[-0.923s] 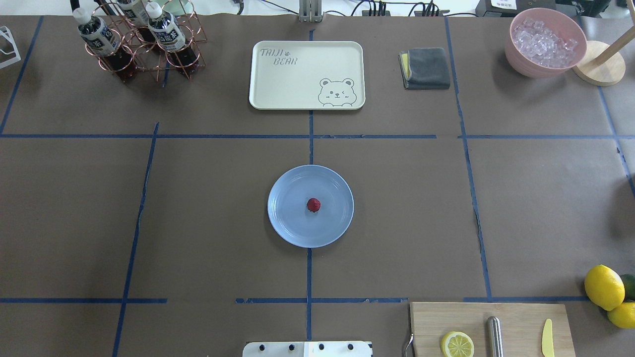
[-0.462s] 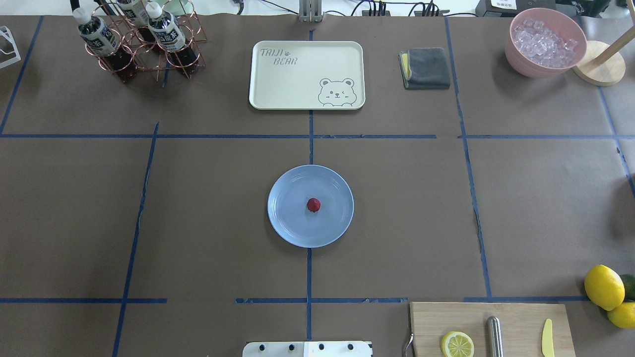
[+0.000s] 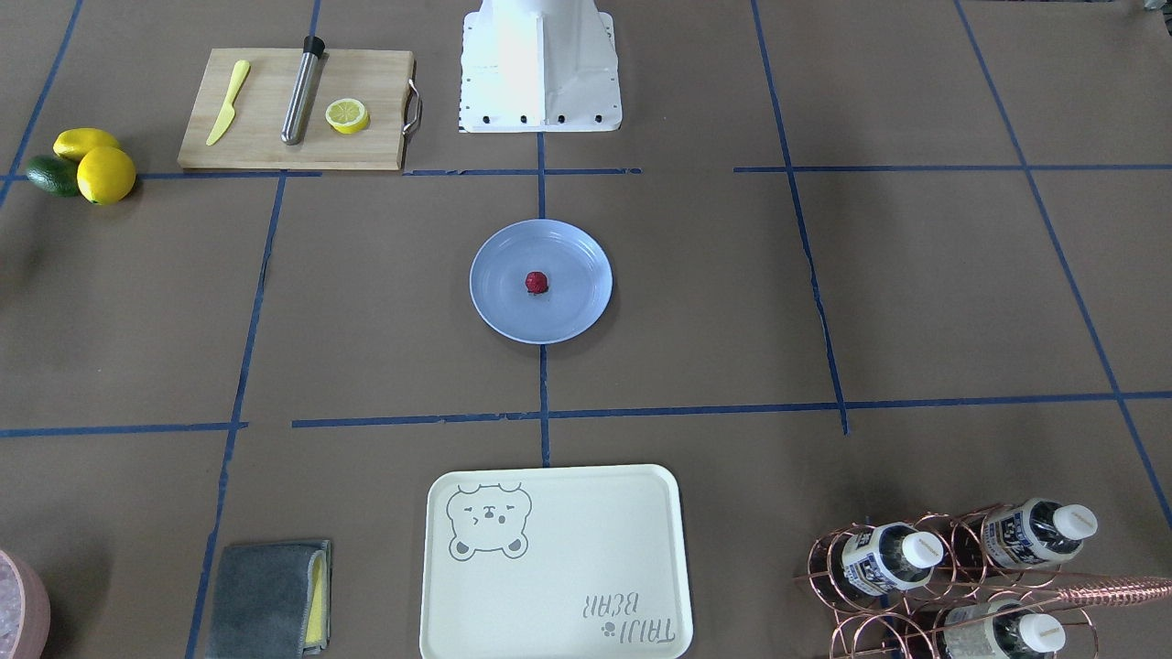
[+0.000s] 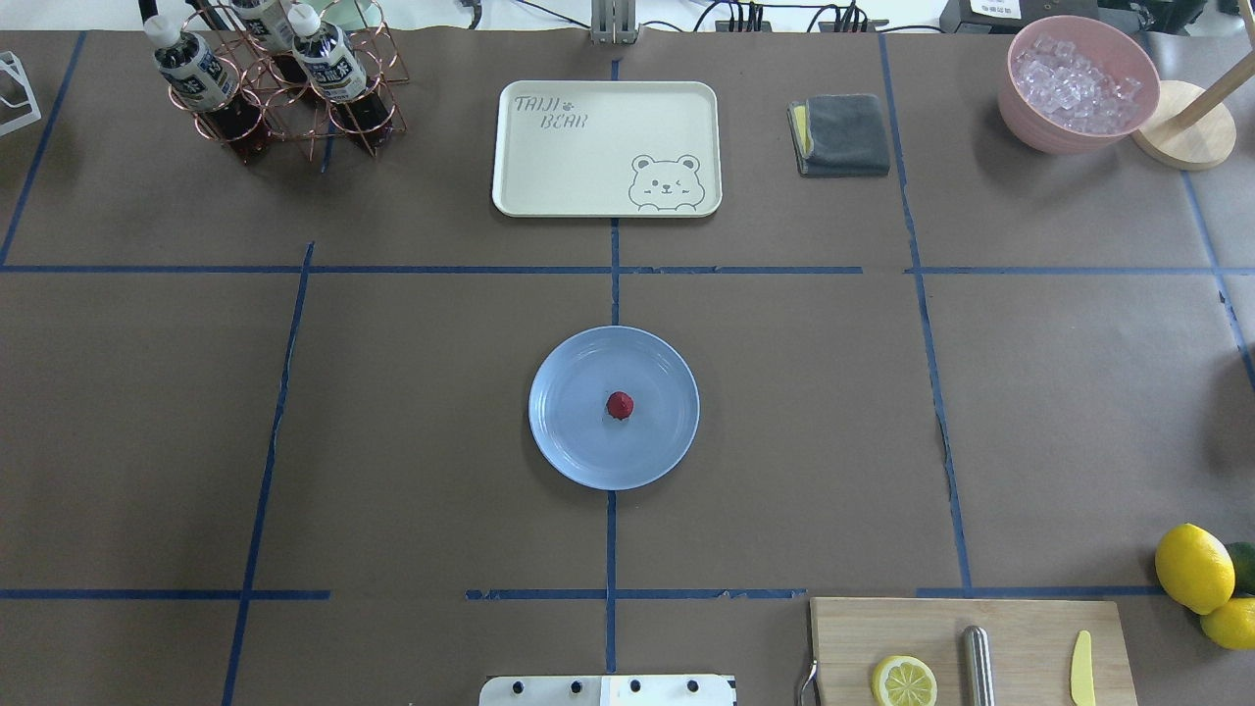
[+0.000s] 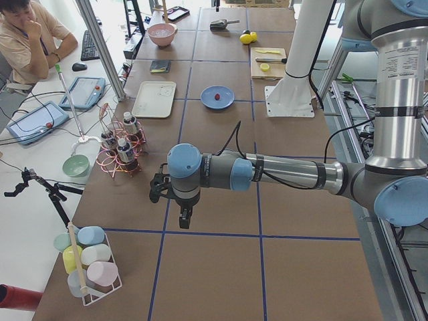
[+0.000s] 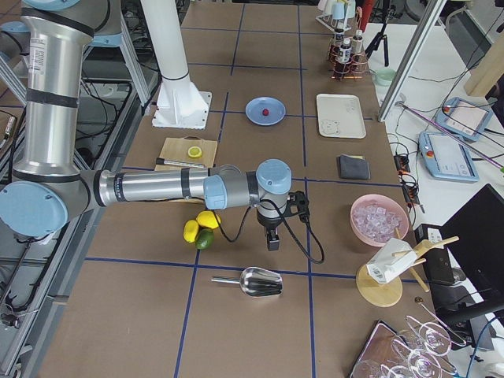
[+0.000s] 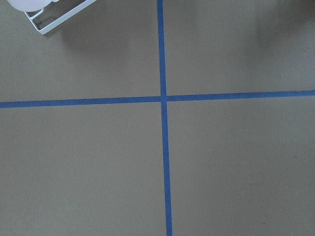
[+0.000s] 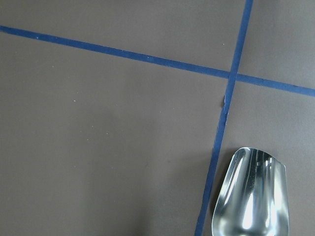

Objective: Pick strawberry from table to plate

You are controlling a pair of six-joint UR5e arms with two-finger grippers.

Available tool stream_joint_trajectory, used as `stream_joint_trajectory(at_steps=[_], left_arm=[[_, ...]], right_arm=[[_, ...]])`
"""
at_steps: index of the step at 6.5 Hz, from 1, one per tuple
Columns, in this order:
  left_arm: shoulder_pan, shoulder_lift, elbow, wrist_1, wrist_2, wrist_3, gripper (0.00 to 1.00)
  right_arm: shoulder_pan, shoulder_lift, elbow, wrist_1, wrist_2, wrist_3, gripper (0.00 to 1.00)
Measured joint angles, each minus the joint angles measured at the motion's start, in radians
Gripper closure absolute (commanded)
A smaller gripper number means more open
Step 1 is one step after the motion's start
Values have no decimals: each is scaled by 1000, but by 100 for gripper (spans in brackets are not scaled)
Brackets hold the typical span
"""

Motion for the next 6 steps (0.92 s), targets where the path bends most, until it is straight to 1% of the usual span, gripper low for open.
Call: stream_joint_trajectory(at_steps=[1, 4, 6], left_arm=[[6, 4, 2, -3, 3, 13, 0], [22, 37, 5, -5, 10, 148, 0], [22, 41, 8, 0, 11, 166, 0]], right_arm=[[0, 0, 1, 0, 0, 0, 0], [0, 7, -2, -6, -3, 3, 0], [0, 13, -6, -9, -3, 5, 0]])
